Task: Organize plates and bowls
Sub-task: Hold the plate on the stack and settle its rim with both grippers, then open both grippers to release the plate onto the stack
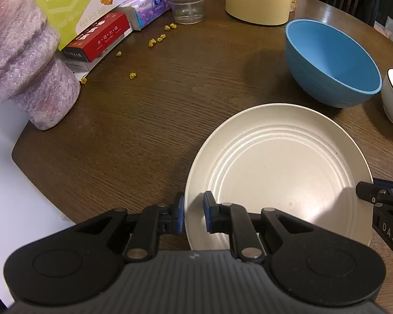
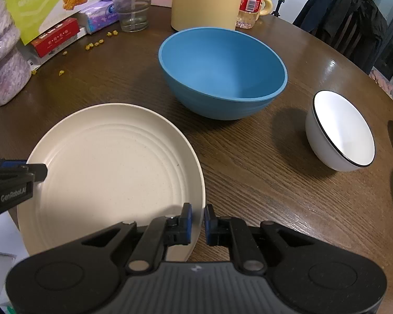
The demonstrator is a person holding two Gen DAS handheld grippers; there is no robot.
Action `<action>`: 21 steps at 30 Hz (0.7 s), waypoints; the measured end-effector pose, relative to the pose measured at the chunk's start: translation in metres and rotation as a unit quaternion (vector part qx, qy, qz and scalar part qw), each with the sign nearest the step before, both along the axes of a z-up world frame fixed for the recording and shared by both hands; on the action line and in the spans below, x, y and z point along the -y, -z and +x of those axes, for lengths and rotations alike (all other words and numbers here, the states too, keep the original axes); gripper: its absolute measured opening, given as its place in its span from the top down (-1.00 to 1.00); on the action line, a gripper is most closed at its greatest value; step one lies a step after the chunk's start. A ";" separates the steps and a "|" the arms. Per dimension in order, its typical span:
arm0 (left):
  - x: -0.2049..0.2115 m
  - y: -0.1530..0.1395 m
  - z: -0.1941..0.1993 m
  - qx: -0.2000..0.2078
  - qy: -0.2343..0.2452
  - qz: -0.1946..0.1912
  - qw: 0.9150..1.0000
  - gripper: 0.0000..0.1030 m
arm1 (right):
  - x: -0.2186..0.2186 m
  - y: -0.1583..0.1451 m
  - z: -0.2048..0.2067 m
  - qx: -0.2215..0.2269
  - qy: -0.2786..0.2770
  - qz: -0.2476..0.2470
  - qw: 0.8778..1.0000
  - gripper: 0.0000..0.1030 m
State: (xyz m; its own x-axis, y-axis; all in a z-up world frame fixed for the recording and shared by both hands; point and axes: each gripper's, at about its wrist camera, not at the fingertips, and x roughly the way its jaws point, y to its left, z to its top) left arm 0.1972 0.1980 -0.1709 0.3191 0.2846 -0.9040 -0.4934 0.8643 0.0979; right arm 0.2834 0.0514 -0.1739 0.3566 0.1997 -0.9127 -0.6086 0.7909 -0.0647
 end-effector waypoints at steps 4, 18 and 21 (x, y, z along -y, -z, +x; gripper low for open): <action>0.000 0.001 0.001 -0.004 0.000 -0.001 1.000 0.69 | -0.001 0.000 0.000 0.000 -0.001 -0.002 1.000 0.78; -0.002 -0.005 -0.002 0.011 -0.003 -0.016 1.000 0.02 | 0.004 -0.007 0.005 -0.017 0.007 0.021 1.000 0.68; -0.003 -0.013 -0.004 0.022 -0.005 -0.019 1.000 -0.19 | 0.010 -0.013 0.006 -0.018 0.011 0.034 0.999 0.41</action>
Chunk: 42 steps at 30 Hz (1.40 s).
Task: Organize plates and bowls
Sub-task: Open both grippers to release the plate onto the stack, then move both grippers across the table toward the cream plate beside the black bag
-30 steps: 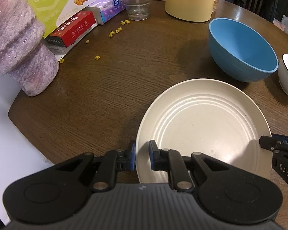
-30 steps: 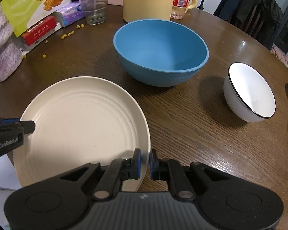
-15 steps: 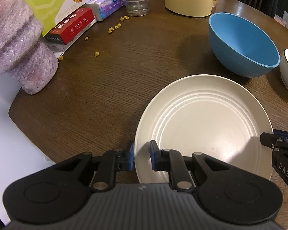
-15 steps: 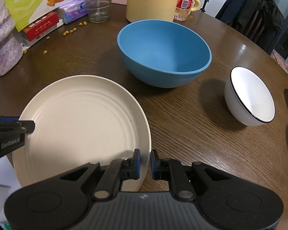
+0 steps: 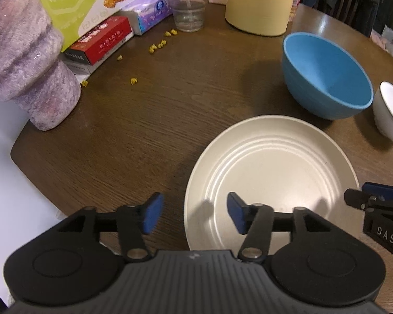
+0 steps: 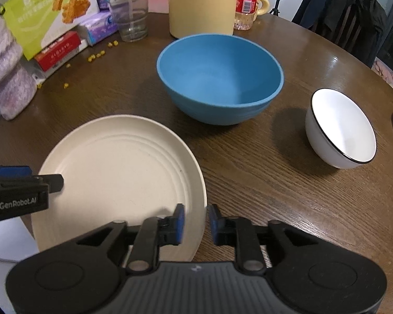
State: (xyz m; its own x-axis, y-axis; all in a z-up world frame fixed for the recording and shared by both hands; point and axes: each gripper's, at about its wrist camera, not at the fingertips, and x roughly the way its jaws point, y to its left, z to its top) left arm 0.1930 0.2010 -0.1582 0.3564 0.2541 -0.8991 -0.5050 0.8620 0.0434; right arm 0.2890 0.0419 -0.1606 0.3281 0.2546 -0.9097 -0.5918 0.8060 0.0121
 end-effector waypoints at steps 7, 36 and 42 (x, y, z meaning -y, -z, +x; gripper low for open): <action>0.001 -0.023 -0.011 0.033 -0.003 0.013 0.999 -0.84 | 0.020 -0.017 -0.003 0.003 0.011 0.022 1.000 -0.40; 0.124 -0.076 -0.042 0.107 0.078 0.046 0.990 -1.00 | 0.174 -0.066 -0.070 0.044 0.123 0.071 0.989 -1.00; 0.162 -0.081 -0.044 0.117 0.104 0.046 0.987 -1.00 | 0.210 -0.068 -0.084 0.052 0.144 0.069 0.986 -1.00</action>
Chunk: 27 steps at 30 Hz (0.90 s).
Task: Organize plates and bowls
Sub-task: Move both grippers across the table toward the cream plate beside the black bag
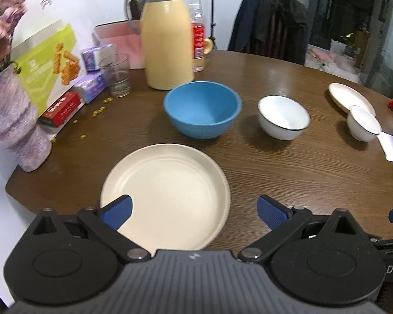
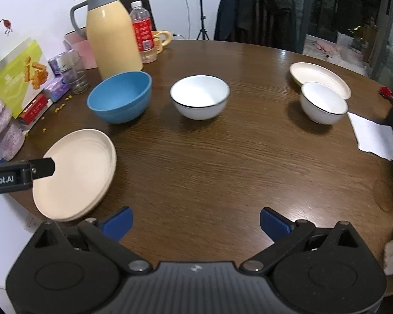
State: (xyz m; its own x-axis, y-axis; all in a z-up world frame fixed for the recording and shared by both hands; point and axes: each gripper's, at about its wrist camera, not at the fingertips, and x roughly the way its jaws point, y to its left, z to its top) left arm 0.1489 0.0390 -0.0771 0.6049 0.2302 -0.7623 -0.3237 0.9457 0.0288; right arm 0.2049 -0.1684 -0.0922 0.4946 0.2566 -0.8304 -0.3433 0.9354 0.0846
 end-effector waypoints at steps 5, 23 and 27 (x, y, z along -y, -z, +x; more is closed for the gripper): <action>0.026 -0.008 0.002 0.010 0.024 -0.001 1.000 -1.00 | 0.027 -0.003 -0.010 0.003 0.018 -0.001 1.000 -1.00; 0.063 -0.037 0.080 0.030 0.133 0.017 0.990 -1.00 | 0.075 -0.023 0.029 0.021 0.119 -0.005 0.993 -1.00; 0.062 -0.042 0.103 0.035 0.157 0.019 0.987 -1.00 | 0.078 -0.025 0.046 0.024 0.142 -0.007 0.990 -1.00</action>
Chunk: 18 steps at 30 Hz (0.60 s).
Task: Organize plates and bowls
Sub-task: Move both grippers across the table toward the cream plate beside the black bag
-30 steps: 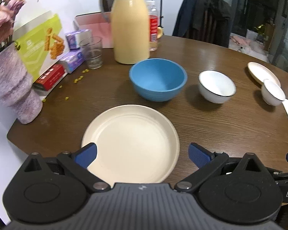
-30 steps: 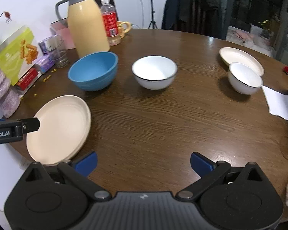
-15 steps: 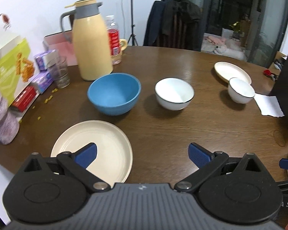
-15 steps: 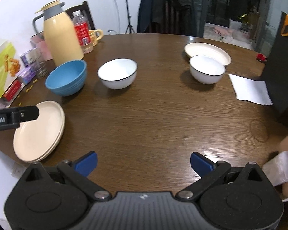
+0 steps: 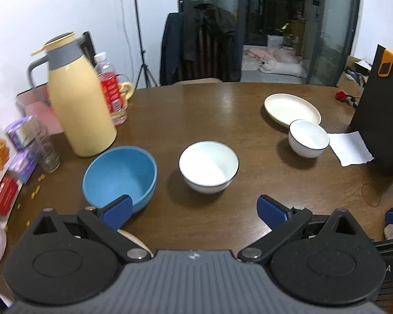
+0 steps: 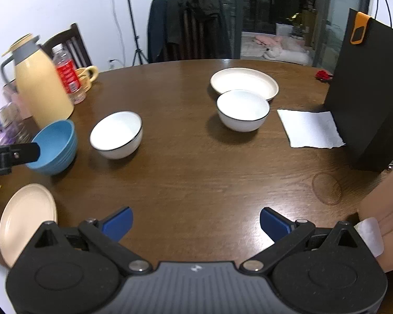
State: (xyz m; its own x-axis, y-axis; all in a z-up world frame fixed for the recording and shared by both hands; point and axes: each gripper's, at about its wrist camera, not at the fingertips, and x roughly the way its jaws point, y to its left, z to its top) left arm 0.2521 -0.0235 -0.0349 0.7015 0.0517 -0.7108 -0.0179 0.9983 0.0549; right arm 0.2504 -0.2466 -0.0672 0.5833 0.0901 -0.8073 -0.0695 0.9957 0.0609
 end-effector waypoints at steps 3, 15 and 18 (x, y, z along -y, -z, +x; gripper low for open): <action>0.000 0.000 0.013 0.000 0.015 0.002 1.000 -1.00 | 0.000 0.001 0.011 0.001 0.011 -0.005 1.000 -1.00; 0.021 0.010 0.064 -0.033 0.064 -0.002 0.997 -1.00 | 0.013 0.013 0.046 -0.022 0.050 -0.001 0.999 -1.00; 0.030 0.014 0.081 -0.046 0.067 -0.007 0.997 -1.00 | 0.025 0.014 0.061 -0.026 0.058 0.003 0.998 -1.00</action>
